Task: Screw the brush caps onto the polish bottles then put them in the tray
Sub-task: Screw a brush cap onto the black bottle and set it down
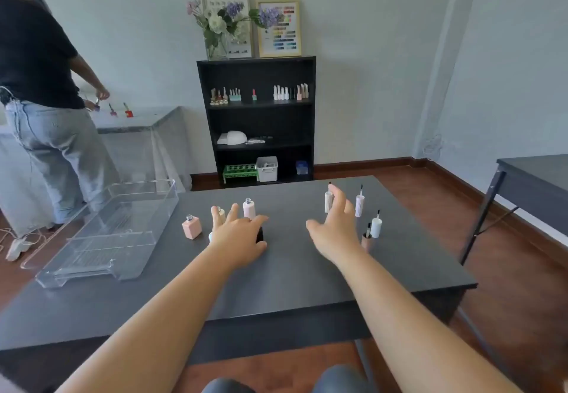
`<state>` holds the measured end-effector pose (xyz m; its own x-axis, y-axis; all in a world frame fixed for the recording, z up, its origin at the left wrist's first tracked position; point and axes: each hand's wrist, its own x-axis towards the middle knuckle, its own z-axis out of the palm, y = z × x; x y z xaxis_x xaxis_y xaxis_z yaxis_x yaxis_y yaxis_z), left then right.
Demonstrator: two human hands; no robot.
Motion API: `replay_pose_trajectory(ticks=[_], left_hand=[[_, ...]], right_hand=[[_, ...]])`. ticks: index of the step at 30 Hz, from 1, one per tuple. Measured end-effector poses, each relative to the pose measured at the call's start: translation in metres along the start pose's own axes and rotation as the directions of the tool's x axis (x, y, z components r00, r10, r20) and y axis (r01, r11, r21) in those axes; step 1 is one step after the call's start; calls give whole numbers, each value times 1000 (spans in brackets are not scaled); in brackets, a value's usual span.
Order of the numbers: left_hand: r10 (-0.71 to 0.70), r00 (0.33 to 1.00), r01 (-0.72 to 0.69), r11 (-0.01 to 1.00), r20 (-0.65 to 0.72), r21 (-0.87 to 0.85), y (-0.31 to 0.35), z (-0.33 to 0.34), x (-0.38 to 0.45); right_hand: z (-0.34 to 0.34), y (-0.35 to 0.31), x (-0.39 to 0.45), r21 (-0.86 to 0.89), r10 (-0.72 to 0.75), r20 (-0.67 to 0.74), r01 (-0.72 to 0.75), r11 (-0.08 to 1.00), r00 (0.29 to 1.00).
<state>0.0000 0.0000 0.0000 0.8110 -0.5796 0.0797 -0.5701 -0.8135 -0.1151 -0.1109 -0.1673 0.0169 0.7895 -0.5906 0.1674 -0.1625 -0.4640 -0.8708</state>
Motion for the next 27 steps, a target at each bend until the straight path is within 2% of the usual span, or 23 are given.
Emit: replay_pose_trajectory(ticks=[4, 9, 11, 13, 16, 18, 20, 22, 27], left_hand=[[37, 994, -29, 996, -100, 81, 6, 10, -8], [74, 958, -85, 996, -276, -30, 14, 21, -19], [54, 952, -109, 980, -302, -167, 19, 25, -27], [11, 947, -133, 923, -321, -360, 23, 29, -33], [-73, 945, -153, 762, -319, -629, 25, 36, -38], [-150, 951, -112, 652, -272, -750, 23, 38, -39], [-218, 947, -66, 590, -237, -805, 20, 39, -38], [-253, 940, -40, 584, -229, -811, 17, 38, -38], [-288, 912, -95, 542, -291, -835, 17, 38, -40]], right_hand=[[19, 19, -15, 87, 60, 3, -61, 994, 998], [27, 33, 0, 166, 146, -26, -140, 976, 989], [30, 35, 7, 148, 174, -20, -169, 975, 985], [32, 36, 15, 145, 196, -28, -190, 971, 980], [33, 37, 26, 145, 231, -41, -223, 964, 972], [35, 40, 33, 101, 237, -53, -231, 968, 970], [36, 42, 38, 55, 204, -50, -201, 978, 978], [38, 43, 36, 23, 136, -51, -135, 991, 989], [40, 45, 17, 103, -77, 35, 73, 992, 996]])
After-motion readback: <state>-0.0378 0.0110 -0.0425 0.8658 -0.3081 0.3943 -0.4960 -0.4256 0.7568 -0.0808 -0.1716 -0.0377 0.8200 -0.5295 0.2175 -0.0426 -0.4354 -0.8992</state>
